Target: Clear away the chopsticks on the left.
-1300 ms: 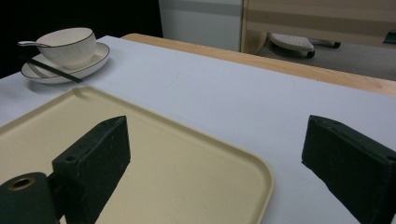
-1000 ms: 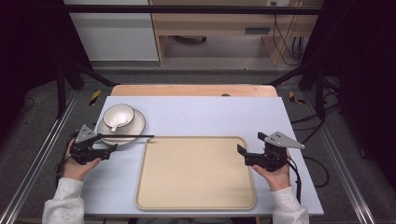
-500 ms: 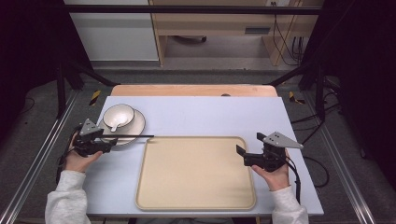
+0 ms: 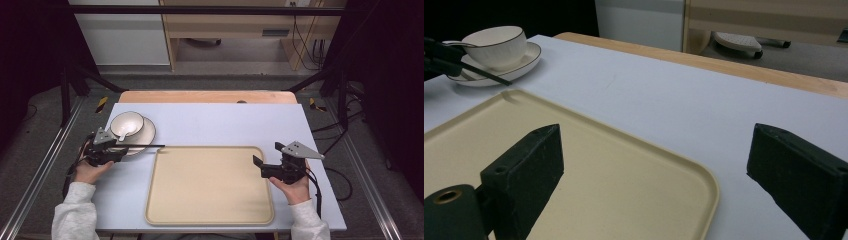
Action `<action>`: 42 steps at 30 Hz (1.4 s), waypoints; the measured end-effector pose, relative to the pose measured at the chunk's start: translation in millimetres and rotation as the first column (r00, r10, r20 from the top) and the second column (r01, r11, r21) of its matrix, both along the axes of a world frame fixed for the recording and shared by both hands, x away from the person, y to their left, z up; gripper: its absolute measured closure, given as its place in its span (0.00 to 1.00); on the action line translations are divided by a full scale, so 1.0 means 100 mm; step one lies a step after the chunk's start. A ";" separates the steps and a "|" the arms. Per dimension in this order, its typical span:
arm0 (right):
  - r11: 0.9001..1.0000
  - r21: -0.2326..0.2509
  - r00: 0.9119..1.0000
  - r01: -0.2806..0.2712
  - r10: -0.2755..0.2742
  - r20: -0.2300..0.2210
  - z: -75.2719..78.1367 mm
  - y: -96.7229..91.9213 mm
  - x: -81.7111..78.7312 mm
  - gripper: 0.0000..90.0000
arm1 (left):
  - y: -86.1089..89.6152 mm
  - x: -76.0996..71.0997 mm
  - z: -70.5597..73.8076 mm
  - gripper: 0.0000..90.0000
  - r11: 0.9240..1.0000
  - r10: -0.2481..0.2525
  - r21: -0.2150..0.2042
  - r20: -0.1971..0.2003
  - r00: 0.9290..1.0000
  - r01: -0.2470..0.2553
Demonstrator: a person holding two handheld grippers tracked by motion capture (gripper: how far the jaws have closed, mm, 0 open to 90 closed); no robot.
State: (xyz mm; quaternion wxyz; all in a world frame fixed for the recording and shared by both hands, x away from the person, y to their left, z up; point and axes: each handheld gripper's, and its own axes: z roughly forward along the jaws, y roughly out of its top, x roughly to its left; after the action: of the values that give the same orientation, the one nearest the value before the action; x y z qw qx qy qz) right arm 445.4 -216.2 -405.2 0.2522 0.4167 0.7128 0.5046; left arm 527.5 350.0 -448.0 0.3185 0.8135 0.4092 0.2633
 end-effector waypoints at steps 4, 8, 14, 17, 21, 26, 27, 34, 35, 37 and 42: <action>1.000 0.000 1.000 0.002 -0.002 0.000 0.01 -0.01 -0.01 0.09 | -0.02 -0.02 0.00 0.47 1.000 0.005 0.020 0.002 1.000 -0.006; 1.000 0.003 1.000 0.002 -0.002 0.002 0.02 -0.01 -0.01 0.09 | -0.03 -0.03 -0.01 0.49 0.999 0.008 0.035 -0.007 1.000 -0.008; 1.000 0.002 1.000 0.003 -0.003 0.005 0.02 -0.01 -0.01 0.09 | -0.01 -0.05 -0.01 0.55 1.000 0.017 0.021 -0.015 1.000 -0.017; 1.000 -0.002 1.000 0.001 -0.001 0.004 0.02 -0.01 -0.01 0.09 | -0.01 -0.04 -0.02 0.60 1.000 0.017 0.019 -0.020 1.000 -0.017; 1.000 0.000 1.000 0.001 -0.001 0.005 0.02 -0.01 -0.01 0.09 | -0.02 -0.04 -0.03 0.66 1.000 0.014 0.025 -0.025 1.000 -0.013; 1.000 -0.004 1.000 -0.002 0.002 0.002 0.01 -0.01 -0.01 0.09 | -0.02 -0.04 -0.04 0.71 1.000 0.008 0.015 -0.031 0.999 -0.007; 1.000 -0.004 1.000 -0.002 0.002 0.002 0.01 -0.01 -0.01 0.09 | -0.02 -0.04 -0.04 0.72 1.000 0.008 0.015 -0.031 0.999 -0.007; 1.000 -0.004 1.000 0.000 0.000 0.000 0.01 -0.01 -0.01 0.09 | -0.05 -0.05 -0.04 0.79 1.000 0.004 0.009 -0.033 0.999 -0.003; 1.000 -0.004 1.000 -0.001 0.001 0.001 0.01 -0.01 -0.01 0.09 | -0.05 -0.05 -0.04 0.79 1.000 0.006 0.007 -0.034 0.999 -0.005; 1.000 -0.005 1.000 -0.002 0.002 0.001 0.01 -0.01 -0.01 0.09 | -0.05 -0.06 -0.04 0.81 1.000 0.006 0.002 -0.037 0.999 -0.006; 1.000 -0.004 1.000 0.000 0.000 -0.003 0.01 -0.01 -0.01 0.09 | -0.08 -0.06 -0.04 0.84 1.000 0.002 0.004 -0.037 0.999 -0.001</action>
State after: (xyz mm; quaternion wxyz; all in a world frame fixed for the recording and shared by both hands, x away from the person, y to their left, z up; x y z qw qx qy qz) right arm 444.4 -216.8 -404.0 0.2520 0.4169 0.7142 0.5026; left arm 521.0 342.4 -452.0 0.3092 0.8185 0.4151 0.2493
